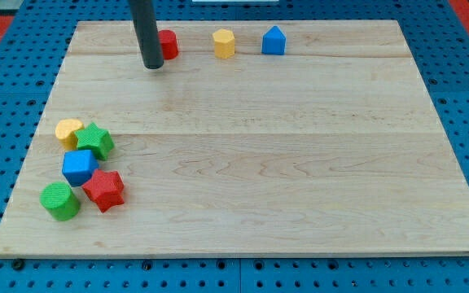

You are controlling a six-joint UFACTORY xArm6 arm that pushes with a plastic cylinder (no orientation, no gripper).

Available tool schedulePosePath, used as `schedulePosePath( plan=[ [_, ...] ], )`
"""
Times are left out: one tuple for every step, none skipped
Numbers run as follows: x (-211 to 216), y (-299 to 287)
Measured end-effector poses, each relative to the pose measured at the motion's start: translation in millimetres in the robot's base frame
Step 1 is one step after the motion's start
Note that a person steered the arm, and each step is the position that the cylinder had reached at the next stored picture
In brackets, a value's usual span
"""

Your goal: Move the green star below the yellow hexagon

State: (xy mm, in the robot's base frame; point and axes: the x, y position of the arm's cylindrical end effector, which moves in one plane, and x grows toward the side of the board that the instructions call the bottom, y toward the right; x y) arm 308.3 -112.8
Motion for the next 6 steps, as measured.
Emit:
schedulePosePath(
  plan=[
    [32.7,25.5],
    [28.4,38.4],
    [-17.3,-23.8],
    [-6.7,-132.6],
    [55.4,-190.8],
    [168.7,-184.5]
  ],
)
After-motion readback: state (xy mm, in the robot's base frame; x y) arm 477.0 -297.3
